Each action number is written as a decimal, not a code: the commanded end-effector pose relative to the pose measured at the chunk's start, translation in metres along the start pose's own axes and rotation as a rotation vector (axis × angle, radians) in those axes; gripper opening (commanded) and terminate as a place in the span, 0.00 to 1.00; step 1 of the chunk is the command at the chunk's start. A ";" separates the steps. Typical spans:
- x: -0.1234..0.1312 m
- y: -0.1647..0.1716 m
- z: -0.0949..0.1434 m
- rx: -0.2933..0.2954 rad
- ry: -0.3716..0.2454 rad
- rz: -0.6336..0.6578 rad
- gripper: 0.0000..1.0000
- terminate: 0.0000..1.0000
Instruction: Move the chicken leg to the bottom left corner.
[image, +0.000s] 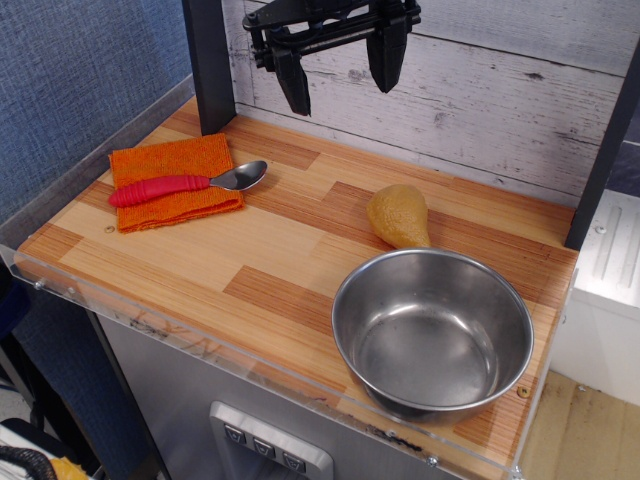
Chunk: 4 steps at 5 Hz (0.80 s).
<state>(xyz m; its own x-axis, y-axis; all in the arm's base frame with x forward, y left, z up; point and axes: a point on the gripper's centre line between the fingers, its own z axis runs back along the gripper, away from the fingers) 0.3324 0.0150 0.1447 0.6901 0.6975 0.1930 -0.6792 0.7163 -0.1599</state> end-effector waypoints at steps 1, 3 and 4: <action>0.000 0.000 0.000 0.000 0.000 0.000 1.00 0.00; -0.028 -0.010 -0.026 -0.008 0.047 0.002 1.00 0.00; -0.039 -0.012 -0.040 -0.010 0.060 -0.001 1.00 0.00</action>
<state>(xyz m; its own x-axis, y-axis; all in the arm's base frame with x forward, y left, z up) 0.3192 -0.0194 0.0883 0.7045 0.7014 0.1082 -0.6871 0.7123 -0.1431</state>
